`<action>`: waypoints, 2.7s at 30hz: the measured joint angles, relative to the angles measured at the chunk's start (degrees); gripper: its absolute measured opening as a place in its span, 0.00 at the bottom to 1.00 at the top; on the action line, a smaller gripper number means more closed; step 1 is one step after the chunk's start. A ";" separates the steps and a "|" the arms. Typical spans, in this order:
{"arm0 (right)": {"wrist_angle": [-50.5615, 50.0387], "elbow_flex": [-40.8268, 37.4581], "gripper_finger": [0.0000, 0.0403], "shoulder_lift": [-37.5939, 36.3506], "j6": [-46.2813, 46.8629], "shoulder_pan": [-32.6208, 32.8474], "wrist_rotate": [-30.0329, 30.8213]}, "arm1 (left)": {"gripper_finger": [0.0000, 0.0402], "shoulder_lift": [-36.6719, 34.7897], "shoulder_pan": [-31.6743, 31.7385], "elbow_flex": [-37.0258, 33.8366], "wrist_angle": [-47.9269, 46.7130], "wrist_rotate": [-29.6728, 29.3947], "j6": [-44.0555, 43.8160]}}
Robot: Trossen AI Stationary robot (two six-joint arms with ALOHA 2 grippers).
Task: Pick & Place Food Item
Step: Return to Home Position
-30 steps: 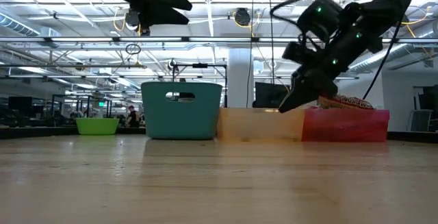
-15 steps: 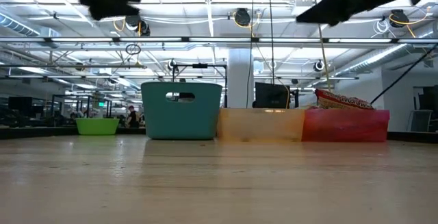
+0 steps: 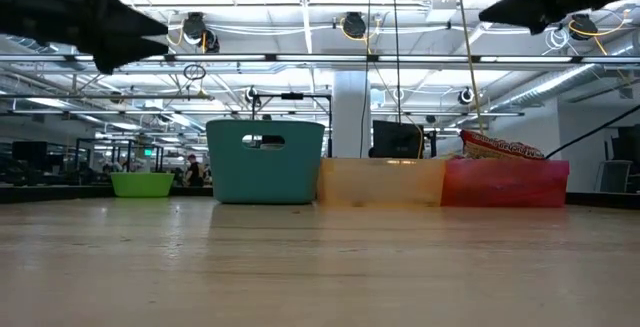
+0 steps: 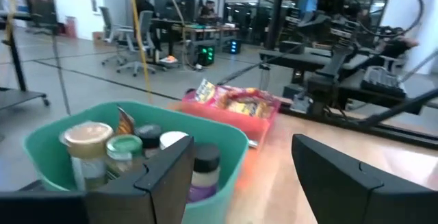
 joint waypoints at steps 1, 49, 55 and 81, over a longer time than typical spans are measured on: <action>0.79 -0.97 0.00 -0.19 -0.02 0.00 0.00 | 0.63 -0.38 0.00 -0.89 0.31 0.72 -0.36; 13.15 -28.75 0.01 -16.16 10.36 -0.02 -11.93 | 0.63 -0.46 0.07 -4.56 -1.55 5.55 2.31; 12.79 -30.52 0.01 -15.94 10.29 -0.02 -11.94 | 0.63 -0.46 0.07 -4.56 -1.55 5.58 2.31; 19.50 -30.81 0.01 -15.92 10.29 -0.02 -12.15 | 0.63 -0.46 0.07 -4.56 -1.48 5.62 2.34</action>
